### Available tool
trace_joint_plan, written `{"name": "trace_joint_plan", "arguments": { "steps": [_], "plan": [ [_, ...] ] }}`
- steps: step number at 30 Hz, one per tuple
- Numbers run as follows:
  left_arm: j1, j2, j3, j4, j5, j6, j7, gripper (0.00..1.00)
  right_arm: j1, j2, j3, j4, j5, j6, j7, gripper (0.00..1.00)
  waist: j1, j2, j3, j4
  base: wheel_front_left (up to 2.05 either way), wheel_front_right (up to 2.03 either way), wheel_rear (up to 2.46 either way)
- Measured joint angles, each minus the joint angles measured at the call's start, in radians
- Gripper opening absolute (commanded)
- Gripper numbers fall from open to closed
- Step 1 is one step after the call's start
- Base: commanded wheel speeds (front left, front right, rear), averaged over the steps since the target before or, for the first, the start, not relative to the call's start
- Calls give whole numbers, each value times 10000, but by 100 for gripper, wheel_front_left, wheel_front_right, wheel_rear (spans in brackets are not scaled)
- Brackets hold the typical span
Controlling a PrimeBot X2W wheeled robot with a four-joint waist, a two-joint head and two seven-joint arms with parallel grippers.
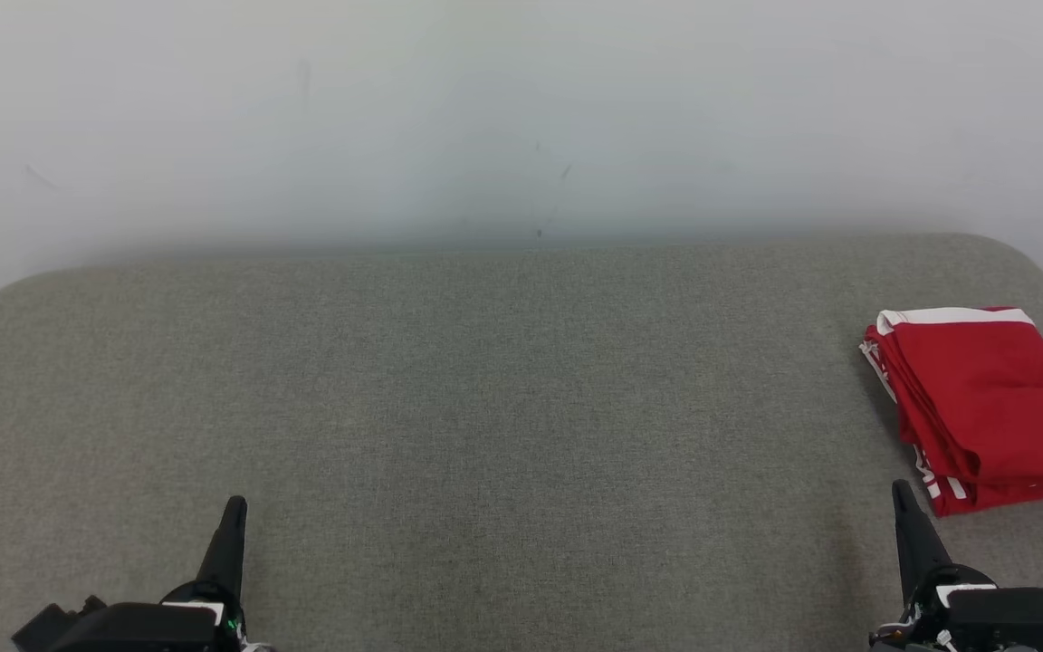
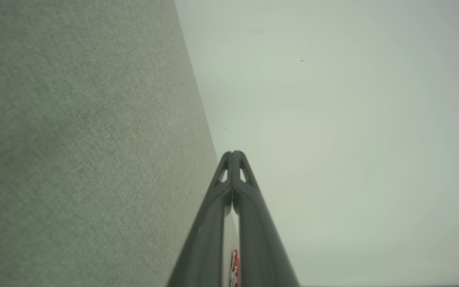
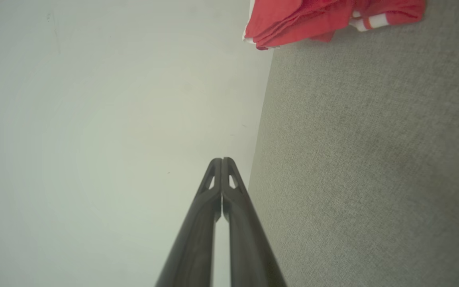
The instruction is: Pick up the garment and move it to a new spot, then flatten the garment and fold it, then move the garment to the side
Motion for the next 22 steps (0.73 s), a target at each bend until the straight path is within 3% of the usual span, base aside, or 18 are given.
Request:
{"name": "trace_joint_plan", "arguments": {
  "steps": [22],
  "plan": [
    [-326, -4, 27, 12, -1210, 0, 345, 0, -146, -2, -63, -130, 1310, 0, 245, 0, -1, 0, 193, 20, 0, 0, 0]
  ]
}}
